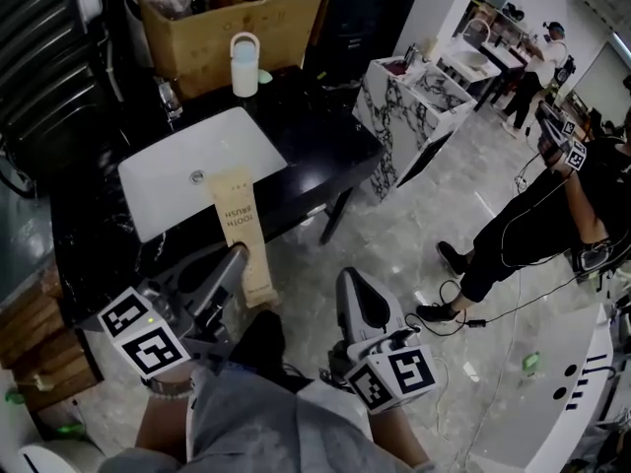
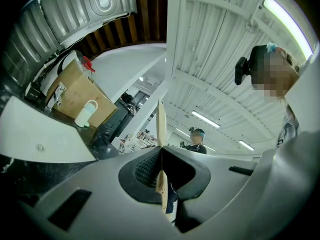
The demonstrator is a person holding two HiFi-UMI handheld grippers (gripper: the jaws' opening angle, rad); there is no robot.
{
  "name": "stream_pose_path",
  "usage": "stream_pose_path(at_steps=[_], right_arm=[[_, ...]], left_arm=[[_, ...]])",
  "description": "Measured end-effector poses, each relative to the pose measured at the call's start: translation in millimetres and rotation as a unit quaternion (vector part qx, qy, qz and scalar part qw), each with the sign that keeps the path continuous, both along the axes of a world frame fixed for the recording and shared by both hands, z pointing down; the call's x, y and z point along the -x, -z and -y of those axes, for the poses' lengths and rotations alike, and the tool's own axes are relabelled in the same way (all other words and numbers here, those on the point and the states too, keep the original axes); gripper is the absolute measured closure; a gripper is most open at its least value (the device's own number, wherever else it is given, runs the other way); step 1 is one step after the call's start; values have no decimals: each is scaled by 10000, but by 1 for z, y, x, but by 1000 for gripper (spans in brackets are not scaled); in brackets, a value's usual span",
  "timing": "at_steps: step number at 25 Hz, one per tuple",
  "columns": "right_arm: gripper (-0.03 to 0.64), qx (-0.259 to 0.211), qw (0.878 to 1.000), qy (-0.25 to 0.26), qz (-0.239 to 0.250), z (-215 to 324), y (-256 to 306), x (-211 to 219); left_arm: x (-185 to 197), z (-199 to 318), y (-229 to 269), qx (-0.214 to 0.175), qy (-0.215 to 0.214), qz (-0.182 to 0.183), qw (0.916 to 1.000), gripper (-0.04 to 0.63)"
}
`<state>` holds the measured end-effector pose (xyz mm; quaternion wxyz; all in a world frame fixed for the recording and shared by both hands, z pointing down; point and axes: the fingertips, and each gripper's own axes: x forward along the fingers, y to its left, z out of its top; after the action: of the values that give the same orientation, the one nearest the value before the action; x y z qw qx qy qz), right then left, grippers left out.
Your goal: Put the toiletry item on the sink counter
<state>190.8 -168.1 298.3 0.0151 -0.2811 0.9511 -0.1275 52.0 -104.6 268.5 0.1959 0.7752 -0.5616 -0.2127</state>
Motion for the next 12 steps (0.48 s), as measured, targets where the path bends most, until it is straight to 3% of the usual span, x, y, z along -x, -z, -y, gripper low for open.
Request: stream_pose_path(at_steps=[12], right_arm=[[618, -36, 9991, 422, -89, 36, -2, 50]], left_arm=[[41, 39, -11, 52, 188, -96, 9998, 588]])
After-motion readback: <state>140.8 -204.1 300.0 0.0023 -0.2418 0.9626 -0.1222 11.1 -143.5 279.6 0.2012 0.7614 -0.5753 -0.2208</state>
